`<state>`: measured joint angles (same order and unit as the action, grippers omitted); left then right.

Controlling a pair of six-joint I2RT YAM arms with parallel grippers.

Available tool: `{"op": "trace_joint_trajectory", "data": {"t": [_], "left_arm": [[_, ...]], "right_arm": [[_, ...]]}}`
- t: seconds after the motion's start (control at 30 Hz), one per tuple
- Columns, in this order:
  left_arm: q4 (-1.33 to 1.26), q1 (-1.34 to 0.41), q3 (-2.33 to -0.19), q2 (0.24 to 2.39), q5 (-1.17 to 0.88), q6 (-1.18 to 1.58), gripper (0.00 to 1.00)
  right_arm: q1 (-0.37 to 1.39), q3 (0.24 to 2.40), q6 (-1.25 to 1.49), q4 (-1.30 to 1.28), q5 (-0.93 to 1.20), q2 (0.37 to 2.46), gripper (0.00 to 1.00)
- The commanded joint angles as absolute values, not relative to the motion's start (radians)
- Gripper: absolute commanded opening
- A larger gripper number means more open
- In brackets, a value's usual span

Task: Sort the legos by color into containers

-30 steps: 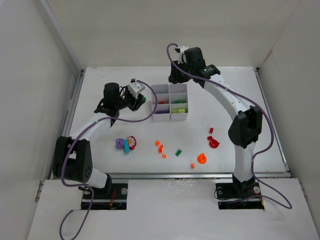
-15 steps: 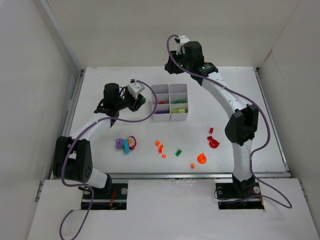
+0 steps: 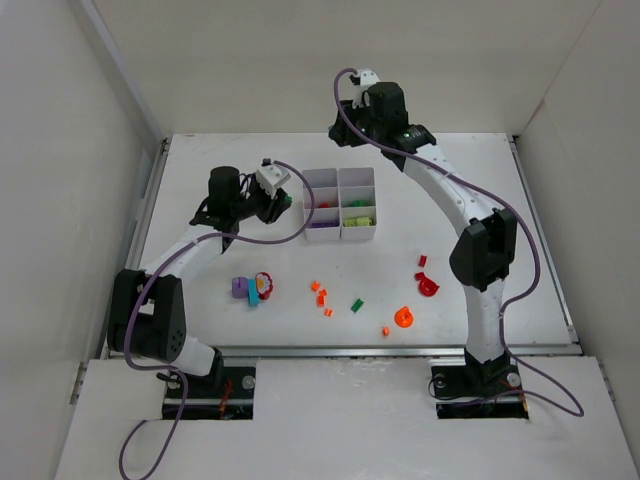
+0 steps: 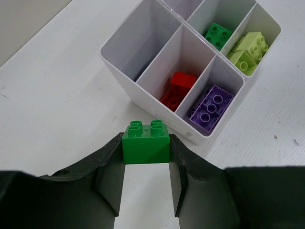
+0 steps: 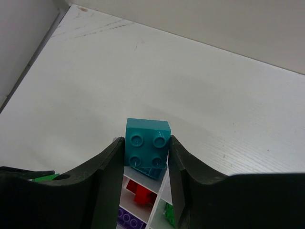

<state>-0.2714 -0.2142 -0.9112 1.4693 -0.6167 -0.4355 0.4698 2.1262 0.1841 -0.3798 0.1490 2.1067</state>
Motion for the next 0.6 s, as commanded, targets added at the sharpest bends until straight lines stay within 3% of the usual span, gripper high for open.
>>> {"op": "trace_joint_trajectory", "data": {"t": [0.0,0.3,0.57], "left_arm": [[-0.278,-0.218,-0.95,1.462,-0.627,-0.422,0.0],[-0.278,-0.218,-0.94,1.462,-0.618,-0.422,0.0],[-0.331,-0.218,-0.919,1.453,-0.442,-0.344,0.0]], "right_arm": [[0.468,2.148,0.195,-0.313,0.138,2.115,0.0],[0.468,2.111,0.206,-0.322,0.138,2.088,0.0],[0.497,2.111,0.215,-0.549,0.072,2.097,0.0]]}}
